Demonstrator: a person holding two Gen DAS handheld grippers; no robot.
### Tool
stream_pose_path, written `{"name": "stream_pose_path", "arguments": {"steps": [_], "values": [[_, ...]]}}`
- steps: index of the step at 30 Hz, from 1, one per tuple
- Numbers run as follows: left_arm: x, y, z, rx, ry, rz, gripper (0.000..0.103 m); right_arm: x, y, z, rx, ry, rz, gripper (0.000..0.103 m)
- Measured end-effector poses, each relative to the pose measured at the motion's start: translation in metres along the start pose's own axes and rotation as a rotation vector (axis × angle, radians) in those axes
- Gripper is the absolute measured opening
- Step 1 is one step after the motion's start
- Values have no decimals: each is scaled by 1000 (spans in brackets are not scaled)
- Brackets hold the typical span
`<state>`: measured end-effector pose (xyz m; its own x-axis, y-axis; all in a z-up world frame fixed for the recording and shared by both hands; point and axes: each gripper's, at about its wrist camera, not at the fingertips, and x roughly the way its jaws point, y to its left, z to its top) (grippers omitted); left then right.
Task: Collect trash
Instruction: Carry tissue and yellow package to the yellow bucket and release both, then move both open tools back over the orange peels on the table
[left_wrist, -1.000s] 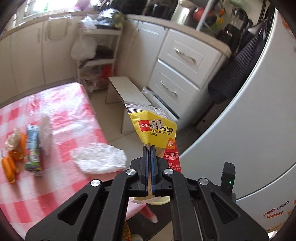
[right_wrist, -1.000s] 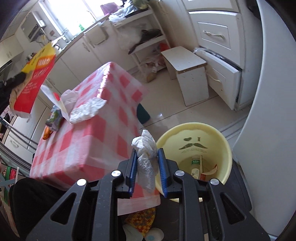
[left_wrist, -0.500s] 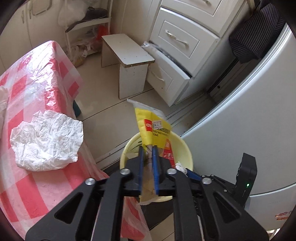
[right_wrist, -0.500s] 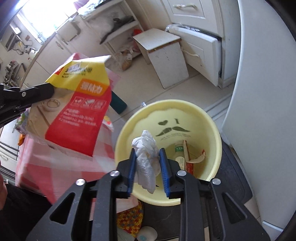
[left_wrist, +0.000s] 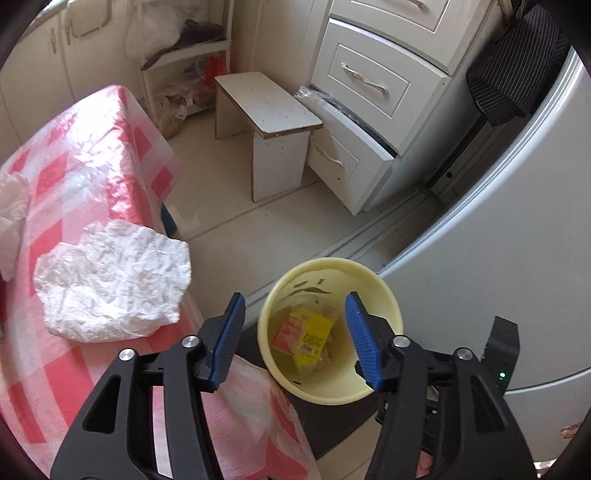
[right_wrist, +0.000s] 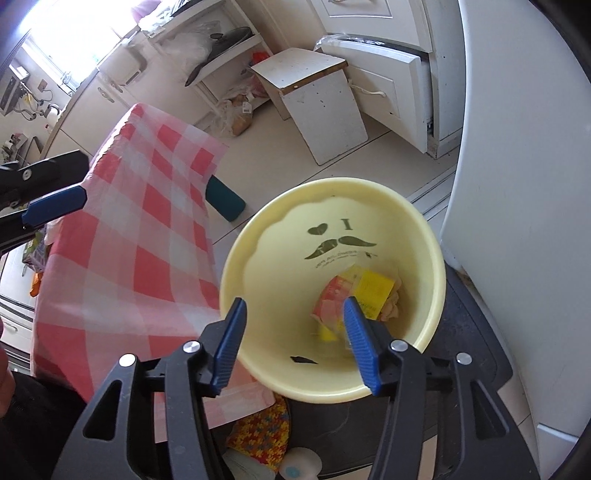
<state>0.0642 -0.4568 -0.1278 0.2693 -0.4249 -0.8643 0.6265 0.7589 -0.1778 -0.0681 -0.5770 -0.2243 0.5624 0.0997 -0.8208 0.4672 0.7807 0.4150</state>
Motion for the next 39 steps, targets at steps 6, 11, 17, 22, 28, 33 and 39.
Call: {"name": "stream_pose_path", "arguments": {"steps": [6,11,17,22,28,33,39], "values": [[-23,4,-1,20,-86,58,71,-8,12,-7,-8,-10,14,56],[-34,12,-1,6,-120,80,73,-18,21,-8,-19,-28,17,58],[-49,27,-2,-43,-174,86,76,-31,39,-8,-47,-53,23,59],[-69,47,-4,-102,-236,104,76,-44,59,-5,-90,-85,31,59],[-135,102,-13,-267,-426,64,78,-66,82,2,-151,-139,40,60],[-189,191,-34,-380,-521,186,81,-82,109,9,-204,-179,75,60],[-209,310,-85,-585,-456,354,81,-85,154,11,-278,-187,137,60]]}}
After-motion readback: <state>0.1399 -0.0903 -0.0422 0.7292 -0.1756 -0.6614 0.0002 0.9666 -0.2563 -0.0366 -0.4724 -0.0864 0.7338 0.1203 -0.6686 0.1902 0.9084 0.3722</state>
